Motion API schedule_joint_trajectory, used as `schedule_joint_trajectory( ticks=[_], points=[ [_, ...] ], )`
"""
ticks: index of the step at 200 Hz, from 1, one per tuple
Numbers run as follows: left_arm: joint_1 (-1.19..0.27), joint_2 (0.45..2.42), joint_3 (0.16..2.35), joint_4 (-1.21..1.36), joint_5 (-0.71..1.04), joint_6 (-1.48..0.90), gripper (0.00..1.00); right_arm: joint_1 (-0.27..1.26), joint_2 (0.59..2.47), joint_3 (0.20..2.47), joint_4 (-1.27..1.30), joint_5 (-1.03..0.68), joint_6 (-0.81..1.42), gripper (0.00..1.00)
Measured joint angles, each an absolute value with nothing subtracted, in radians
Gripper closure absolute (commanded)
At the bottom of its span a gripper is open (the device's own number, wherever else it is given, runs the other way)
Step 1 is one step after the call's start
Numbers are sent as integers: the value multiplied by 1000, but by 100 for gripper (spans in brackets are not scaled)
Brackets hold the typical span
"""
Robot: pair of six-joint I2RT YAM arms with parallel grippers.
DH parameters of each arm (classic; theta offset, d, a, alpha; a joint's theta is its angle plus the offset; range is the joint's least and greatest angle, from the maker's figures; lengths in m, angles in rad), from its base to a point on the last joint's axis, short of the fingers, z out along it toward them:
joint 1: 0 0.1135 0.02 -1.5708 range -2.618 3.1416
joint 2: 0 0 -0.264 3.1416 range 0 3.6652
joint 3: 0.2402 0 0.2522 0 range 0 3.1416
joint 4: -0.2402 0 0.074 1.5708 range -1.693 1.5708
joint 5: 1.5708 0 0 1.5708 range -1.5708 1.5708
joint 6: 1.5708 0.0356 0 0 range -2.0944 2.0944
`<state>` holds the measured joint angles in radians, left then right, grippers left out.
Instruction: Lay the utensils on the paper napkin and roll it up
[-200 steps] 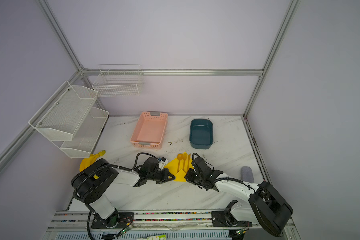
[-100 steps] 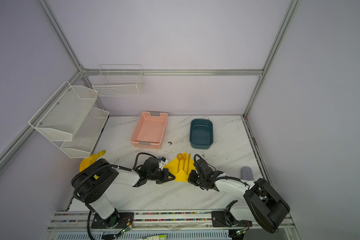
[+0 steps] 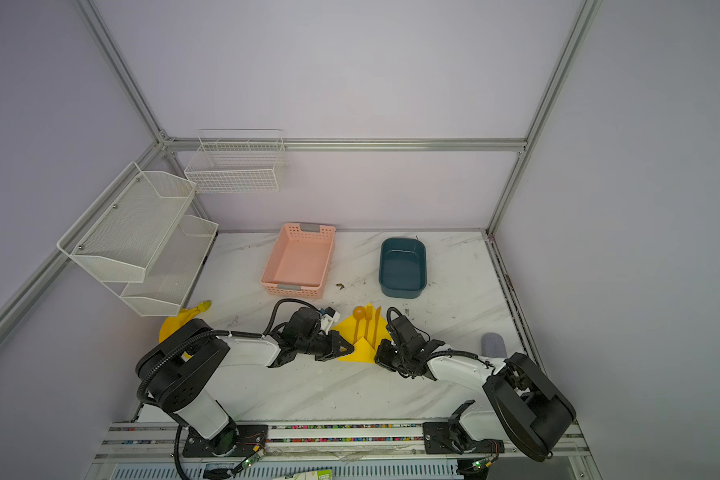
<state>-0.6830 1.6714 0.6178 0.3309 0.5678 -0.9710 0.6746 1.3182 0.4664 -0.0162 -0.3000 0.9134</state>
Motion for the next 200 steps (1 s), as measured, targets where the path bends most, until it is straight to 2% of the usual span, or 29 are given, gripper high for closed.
schedule_joint_trajectory(
  ticks=[92,149,200],
  points=[
    [-683,1677,621,248,555,-931,87,674,1323,533,9,-389,883,86],
    [-683,1683,621,237,545,-923,87,674,1480,570,99,-442,884,86],
    [-683,1683,621,237,544,-923,87,669,1525,607,120,-426,883,87]
  ],
)
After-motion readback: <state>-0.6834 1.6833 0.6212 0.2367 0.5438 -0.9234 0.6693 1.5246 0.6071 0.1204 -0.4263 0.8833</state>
